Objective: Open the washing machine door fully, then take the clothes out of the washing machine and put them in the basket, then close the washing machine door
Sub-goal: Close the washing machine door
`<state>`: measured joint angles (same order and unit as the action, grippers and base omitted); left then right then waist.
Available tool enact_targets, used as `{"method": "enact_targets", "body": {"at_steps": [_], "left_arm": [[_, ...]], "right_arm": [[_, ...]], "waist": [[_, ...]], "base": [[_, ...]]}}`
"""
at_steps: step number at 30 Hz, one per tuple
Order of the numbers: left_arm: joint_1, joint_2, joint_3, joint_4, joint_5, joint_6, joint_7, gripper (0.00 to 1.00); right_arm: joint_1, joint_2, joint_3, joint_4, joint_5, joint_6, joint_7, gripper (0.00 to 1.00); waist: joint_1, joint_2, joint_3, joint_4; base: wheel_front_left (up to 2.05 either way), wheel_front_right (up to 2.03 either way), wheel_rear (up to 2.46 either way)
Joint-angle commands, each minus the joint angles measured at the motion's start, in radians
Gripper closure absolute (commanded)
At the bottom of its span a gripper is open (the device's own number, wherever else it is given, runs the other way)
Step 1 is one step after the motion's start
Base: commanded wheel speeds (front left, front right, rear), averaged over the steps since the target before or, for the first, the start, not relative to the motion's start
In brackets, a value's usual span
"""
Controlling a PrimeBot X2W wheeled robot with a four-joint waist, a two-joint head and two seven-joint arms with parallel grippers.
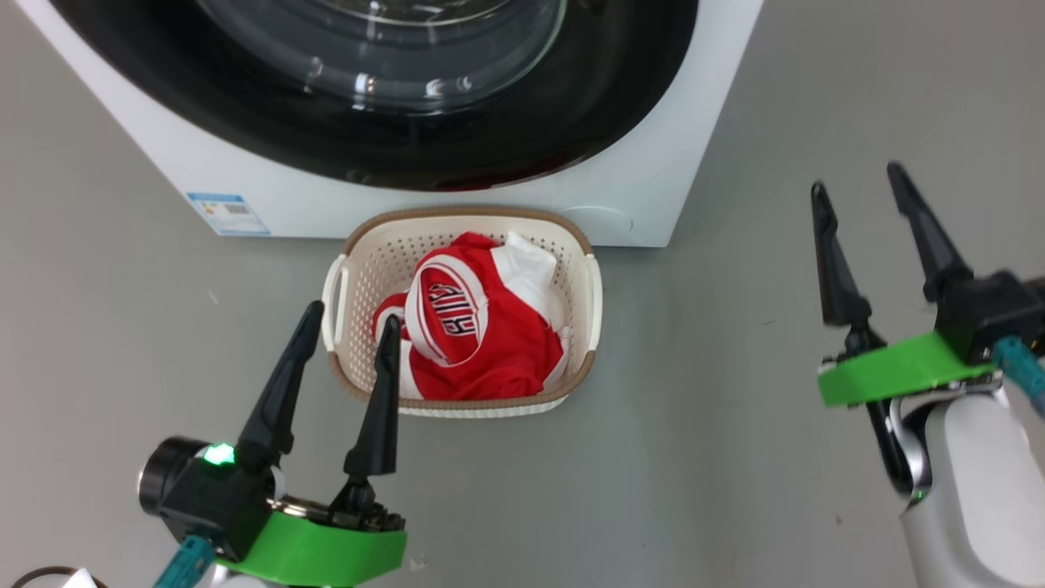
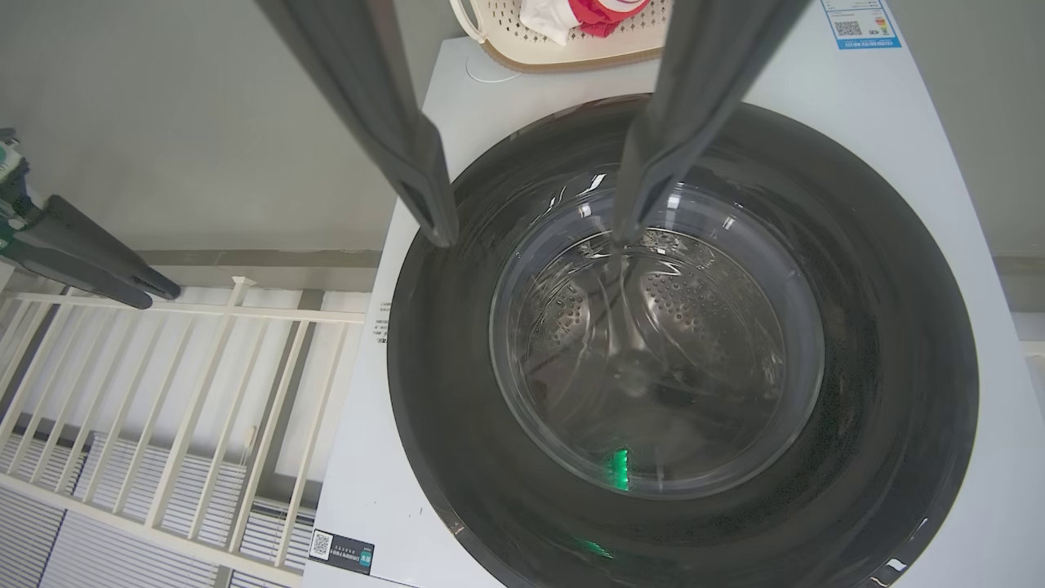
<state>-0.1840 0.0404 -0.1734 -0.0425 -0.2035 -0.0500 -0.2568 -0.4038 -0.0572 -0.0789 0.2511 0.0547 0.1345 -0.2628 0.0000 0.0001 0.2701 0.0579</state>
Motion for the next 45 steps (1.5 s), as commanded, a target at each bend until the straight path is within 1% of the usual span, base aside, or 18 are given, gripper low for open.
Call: {"method": "enact_targets", "body": {"at_steps": [1, 4, 11, 18, 23, 29, 36, 45], "left_arm": [[0.007, 0.01, 0.04, -0.016, -0.005, 0.007, -0.005, 0.0], [0.025, 0.013, 0.05, 0.0, -0.004, 0.008, -0.005, 0.0], [0.058, 0.015, 0.072, 0.022, -0.006, 0.01, -0.005, 0.0], [0.092, 0.015, 0.091, 0.036, 0.0, 0.023, -0.005, 0.0], [0.123, 0.02, 0.101, 0.046, 0.025, 0.039, -0.005, 0.0], [0.148, 0.018, 0.11, 0.043, 0.024, 0.044, -0.005, 0.0], [0.18, 0.016, 0.123, 0.033, 0.017, 0.037, -0.005, 0.0], [0.209, 0.014, 0.127, 0.029, 0.017, 0.04, -0.005, 0.0]], "right_arm": [[0.033, 0.007, 0.03, -0.037, 0.012, -0.004, 0.001, 0.0], [0.096, 0.007, 0.044, -0.067, 0.021, -0.004, 0.001, 0.0], [0.183, 0.007, 0.051, -0.108, 0.04, -0.004, 0.001, 0.0], [0.27, 0.007, 0.031, -0.158, 0.059, -0.004, 0.001, 0.0], [0.328, 0.007, 0.029, -0.185, 0.07, -0.004, 0.001, 0.0], [0.375, 0.007, 0.032, -0.205, 0.08, -0.004, 0.001, 0.0], [0.425, 0.007, 0.041, -0.227, 0.084, -0.004, 0.001, 0.0], [0.468, 0.007, 0.042, -0.237, 0.074, -0.004, 0.001, 0.0]], "waist": [[0.0, -0.0001, -0.034, -0.033], [0.0, -0.0001, -0.058, -0.056], [0.0, -0.0001, -0.103, -0.09], [0.0, -0.0001, -0.156, -0.11], [0.0, -0.0001, -0.193, -0.122], [0.0, -0.0001, -0.222, -0.128], [0.0, -0.0001, -0.259, -0.133], [0.0, -0.0001, -0.291, -0.133]], "base": [[0.0, 0.0, 0.0], [0.0, 0.0, 0.0], [0.0, 0.0, 0.0], [0.0, 0.0, 0.0], [0.0, 0.0, 0.0], [0.0, 0.0, 0.0], [0.0, 0.0, 0.0], [0.0, 0.0, 0.0]]}}
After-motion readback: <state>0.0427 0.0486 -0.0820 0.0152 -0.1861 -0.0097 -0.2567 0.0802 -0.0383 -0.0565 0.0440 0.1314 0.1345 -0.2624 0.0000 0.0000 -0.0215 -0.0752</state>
